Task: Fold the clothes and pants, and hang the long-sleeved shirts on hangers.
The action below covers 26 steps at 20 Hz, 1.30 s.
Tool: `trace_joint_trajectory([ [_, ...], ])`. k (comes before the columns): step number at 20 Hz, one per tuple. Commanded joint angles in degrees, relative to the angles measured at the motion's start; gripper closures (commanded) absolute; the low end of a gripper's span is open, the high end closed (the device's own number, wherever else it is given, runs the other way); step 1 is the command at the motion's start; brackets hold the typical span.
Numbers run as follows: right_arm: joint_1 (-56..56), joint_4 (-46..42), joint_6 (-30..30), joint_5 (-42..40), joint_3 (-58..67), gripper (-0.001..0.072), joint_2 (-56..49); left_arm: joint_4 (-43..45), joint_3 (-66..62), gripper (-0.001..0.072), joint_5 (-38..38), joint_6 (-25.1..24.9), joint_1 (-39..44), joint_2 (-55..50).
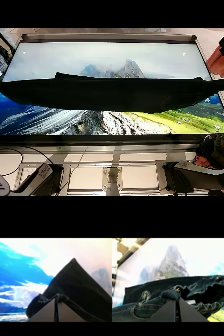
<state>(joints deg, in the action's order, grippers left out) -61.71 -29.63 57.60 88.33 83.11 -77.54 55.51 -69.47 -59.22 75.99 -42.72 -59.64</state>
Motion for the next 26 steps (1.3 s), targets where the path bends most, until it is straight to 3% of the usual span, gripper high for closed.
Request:
trace_joint_trajectory([
  [1, 4.74, -11.93, 5.95, -4.46, 0.09, 0.0687, -0.02, -2.64, -0.07, 0.0672, 1.86, 2.58, 3.02, -4.85],
  [3, 8.59, -19.67, 9.46, -7.91, 0.09, 0.0687, -0.02, -2.62, -0.07, 0.0673, 4.26, 4.07, 6.27, -8.2],
  [6, 12.26, -24.11, 13.86, -13.55, 0.09, 0.0688, -0.48, -1.68, -2.08, 0.0673, 9.66, 6.86, 10.97, -12.98],
  [10, 13.62, -28.79, 20.81, -18.49, 0.09, 0.0687, -2.99, 3.13, -11.47, 0.0673, 10.14, 14.29, 15.89, -22.75],
  [14, 13.64, -32.63, 24.55, -21.2, -0.09, 0.0687, -5.75, 3.19, -18.69, 0.0674, 10.19, 17.81, 18.25, -31.61],
  [26, 20.04, -33.33, 28.96, -32.04, -0.07, 0.0687, -14.45, 4.66, -27.19, 0.0673, 17.55, 16.61, 24.04, -39.34],
])
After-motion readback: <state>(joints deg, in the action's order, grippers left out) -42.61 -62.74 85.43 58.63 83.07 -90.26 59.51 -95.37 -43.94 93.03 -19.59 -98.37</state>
